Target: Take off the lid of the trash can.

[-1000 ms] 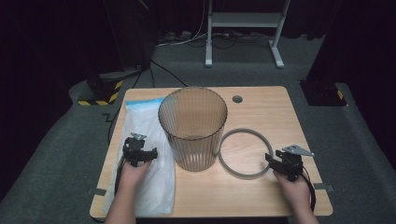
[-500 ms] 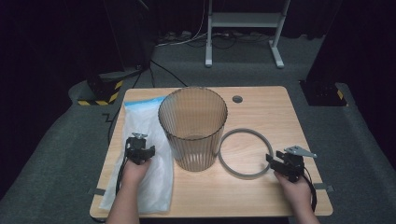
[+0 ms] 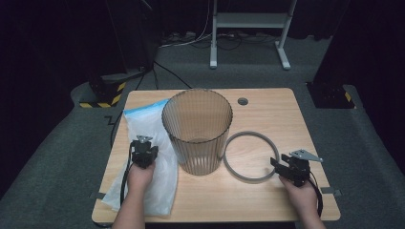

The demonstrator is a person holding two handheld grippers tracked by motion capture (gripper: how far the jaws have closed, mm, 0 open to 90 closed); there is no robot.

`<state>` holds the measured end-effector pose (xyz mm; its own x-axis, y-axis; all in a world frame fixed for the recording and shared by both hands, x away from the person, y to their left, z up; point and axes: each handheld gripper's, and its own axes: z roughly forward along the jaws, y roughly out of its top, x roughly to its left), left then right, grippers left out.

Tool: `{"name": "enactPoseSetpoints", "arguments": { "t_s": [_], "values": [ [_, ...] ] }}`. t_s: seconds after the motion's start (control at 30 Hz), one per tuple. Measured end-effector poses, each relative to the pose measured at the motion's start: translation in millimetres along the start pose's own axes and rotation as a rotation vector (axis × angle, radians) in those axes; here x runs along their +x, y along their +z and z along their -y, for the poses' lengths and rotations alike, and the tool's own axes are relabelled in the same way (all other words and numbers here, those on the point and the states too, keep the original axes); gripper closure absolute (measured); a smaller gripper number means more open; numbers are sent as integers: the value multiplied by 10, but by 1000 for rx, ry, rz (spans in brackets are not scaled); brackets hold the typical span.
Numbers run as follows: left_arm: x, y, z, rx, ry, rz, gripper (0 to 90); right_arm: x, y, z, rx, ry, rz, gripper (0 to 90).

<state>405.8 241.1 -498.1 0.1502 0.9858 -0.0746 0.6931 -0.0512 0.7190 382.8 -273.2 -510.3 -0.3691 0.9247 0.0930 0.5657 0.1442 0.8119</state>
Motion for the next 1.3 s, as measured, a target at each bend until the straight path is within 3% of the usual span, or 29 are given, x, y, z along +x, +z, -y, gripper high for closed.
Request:
{"name": "enactPoseSetpoints", "arguments": {
  "t_s": [0.23,0.53,0.63,0.73,0.83,0.97,1.03,1.3],
  "values": [
    [-65,-156,-32,-99,-12,28,898,15,-5,-6,-15,3,-5,447],
    [-115,-422,-70,-241,-85,18,898,104,-40,-25,-99,-52,-11,424],
    [-150,-535,-107,-298,-95,19,898,134,-58,-37,-122,-66,-12,424],
    [-195,-655,-121,-357,-74,14,898,171,-74,-62,-112,-53,-33,396],
    [-215,-802,-129,-422,-70,12,898,241,-114,-84,-119,-69,-35,343],
    [-182,-1026,-151,-520,-105,24,898,371,-250,-127,-165,-75,-38,292],
    [-169,-1132,-190,-566,-104,29,898,434,-321,-154,-192,-81,-39,287],
    [-119,-1557,-469,-754,-102,44,899,800,-638,-566,-328,-100,-86,264]
  ]
}}
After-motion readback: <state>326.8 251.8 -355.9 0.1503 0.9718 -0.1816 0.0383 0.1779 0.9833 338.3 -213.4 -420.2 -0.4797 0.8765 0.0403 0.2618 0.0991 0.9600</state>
